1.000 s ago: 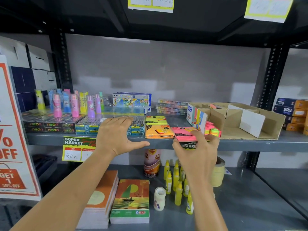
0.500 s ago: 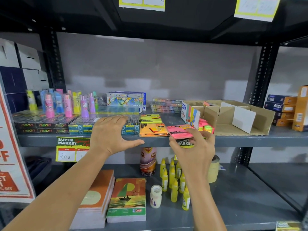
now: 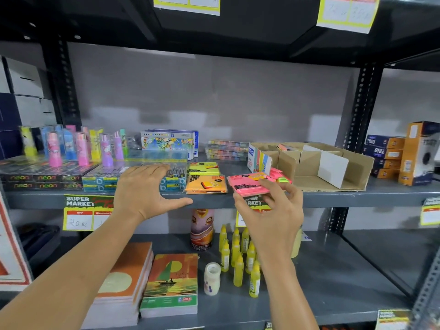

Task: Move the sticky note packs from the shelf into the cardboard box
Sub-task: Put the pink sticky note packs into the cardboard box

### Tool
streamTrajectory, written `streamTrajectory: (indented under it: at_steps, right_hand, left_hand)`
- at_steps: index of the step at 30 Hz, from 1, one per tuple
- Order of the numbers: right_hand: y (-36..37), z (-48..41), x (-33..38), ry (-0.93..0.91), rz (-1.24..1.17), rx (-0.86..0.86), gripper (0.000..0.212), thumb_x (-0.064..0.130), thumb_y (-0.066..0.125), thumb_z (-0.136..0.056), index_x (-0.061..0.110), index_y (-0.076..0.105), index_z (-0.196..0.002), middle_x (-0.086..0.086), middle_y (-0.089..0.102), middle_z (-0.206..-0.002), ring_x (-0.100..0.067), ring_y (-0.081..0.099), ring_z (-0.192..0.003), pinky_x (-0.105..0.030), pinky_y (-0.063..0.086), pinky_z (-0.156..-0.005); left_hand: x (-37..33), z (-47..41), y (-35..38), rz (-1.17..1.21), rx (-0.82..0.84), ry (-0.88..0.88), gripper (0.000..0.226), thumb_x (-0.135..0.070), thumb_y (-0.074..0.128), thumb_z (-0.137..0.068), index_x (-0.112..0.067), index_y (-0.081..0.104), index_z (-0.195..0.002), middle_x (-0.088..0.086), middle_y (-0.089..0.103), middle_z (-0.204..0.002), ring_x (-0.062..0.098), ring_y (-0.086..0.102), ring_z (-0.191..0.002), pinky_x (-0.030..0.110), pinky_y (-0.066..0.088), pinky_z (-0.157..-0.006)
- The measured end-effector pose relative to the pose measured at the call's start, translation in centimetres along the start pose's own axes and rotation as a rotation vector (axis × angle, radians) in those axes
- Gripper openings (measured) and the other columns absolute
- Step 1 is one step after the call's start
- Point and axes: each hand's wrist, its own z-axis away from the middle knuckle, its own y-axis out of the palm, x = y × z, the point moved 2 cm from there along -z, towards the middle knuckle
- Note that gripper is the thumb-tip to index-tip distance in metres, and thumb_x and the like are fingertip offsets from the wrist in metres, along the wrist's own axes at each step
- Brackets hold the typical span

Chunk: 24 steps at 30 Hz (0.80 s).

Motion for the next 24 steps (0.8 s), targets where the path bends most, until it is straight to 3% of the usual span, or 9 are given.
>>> streamTrajectory:
  at_steps: [8,15,19,24]
  right_hand:
    - [-0.6,-0.3,0.1,-0.045,-0.041,0.022,0.048,0.046,0.082,-0.06,0.025,0.069,-0.101,0.001,0.049,-0.114,-0.014,0.058,-0.099,-0.037,0.058,-0.076]
    - [-1.5,-0.9,0.7,-0.082,-0.067,0.017,0.047,0.04,0.086,-0.061,0.022,0.071,-0.102,-0.001,0.051,-0.115,0.005,0.052,-0.101,-0.03,0.058,-0.077]
    - [-2.3,-1.6,0.8,-0.092,-0.065,0.024,0.048,0.04,0.086,-0.061,0.023,0.071,-0.102,-0.003,0.053,-0.113,-0.01,0.057,-0.103,-0.026,0.058,-0.076]
    - [-3.7,-2.5,0.4,-0.108,-0.1,-0.009,0.049,0.043,0.084,-0.061,0.022,0.071,-0.103,-0.002,0.051,-0.111,-0.014,0.058,-0.102,-0.023,0.058,-0.074]
  left_hand:
    - [-0.1,0.0,-0.2,-0.029,0.016,-0.005,0.105,-0.096,0.03,-0.061,-0.013,0.069,-0.112,0.006,0.071,-0.108,0.027,0.067,-0.1,0.042,0.05,-0.084]
    - [-0.1,-0.1,-0.2,-0.045,0.035,-0.01,0.105,-0.095,0.03,-0.061,-0.013,0.069,-0.112,0.007,0.071,-0.108,0.029,0.067,-0.1,0.043,0.051,-0.083]
    - [-0.1,-0.1,-0.2,-0.048,0.043,-0.011,0.105,-0.096,0.029,-0.061,-0.013,0.069,-0.112,0.008,0.072,-0.107,0.03,0.067,-0.099,0.044,0.051,-0.081]
    - [-0.2,-0.1,-0.3,-0.049,0.044,-0.005,0.105,-0.095,0.03,-0.062,-0.012,0.069,-0.112,0.009,0.072,-0.107,0.031,0.067,-0.099,0.044,0.051,-0.079]
